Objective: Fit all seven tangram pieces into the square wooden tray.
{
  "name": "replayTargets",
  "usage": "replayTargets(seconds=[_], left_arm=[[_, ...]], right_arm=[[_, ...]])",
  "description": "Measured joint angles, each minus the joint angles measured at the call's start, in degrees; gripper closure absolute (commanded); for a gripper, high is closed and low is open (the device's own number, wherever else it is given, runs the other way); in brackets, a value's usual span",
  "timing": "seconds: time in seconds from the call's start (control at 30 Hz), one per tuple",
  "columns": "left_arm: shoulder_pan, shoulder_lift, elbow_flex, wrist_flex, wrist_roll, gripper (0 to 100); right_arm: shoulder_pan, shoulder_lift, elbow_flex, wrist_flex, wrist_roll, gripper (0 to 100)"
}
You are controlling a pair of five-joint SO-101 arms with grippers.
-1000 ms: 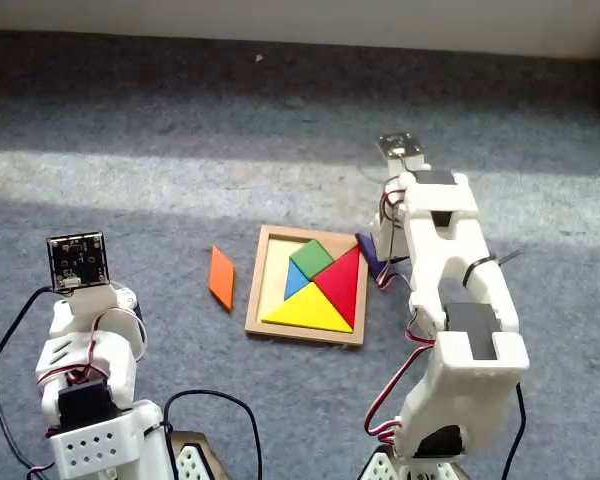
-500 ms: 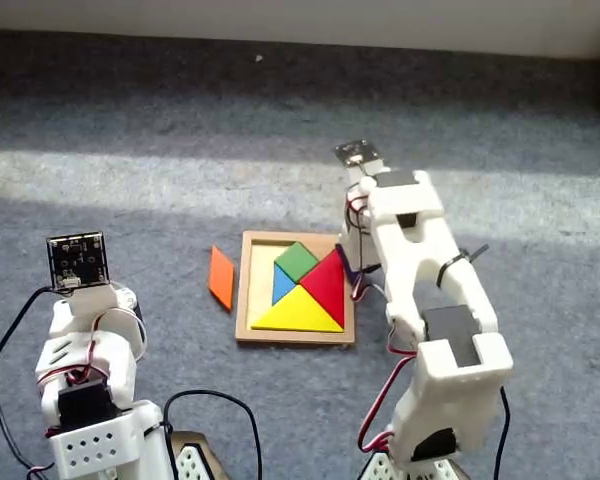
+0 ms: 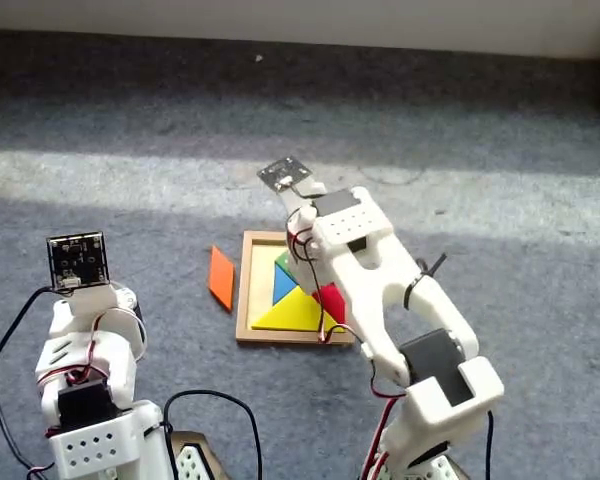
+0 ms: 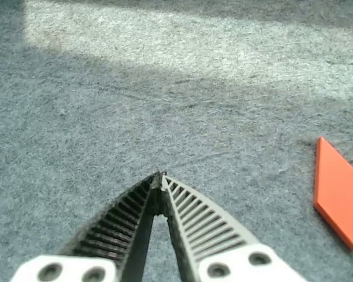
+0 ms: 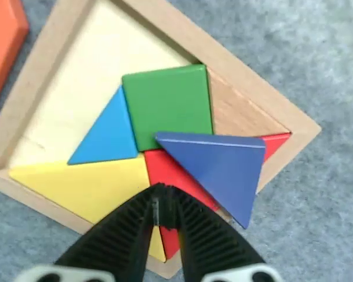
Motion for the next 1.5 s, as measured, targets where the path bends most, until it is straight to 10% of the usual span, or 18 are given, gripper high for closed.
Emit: replayTargets(seconds=[0.27, 0.57, 1.5], left_arm=[[0.0, 0.0, 0.0, 0.0, 0.0, 100], [0.0, 0.0, 0.0, 0.0, 0.0, 100], [0.0, 0.0, 0.0, 0.0, 0.0, 100]], right_arm=[[4.4, -9.58, 0.53, 1.85, 0.0, 81.9], [6.59, 0.0, 0.53, 1.05, 0.0, 95.5], [0.35, -8.18, -5.98, 5.98, -3.16, 96.1]])
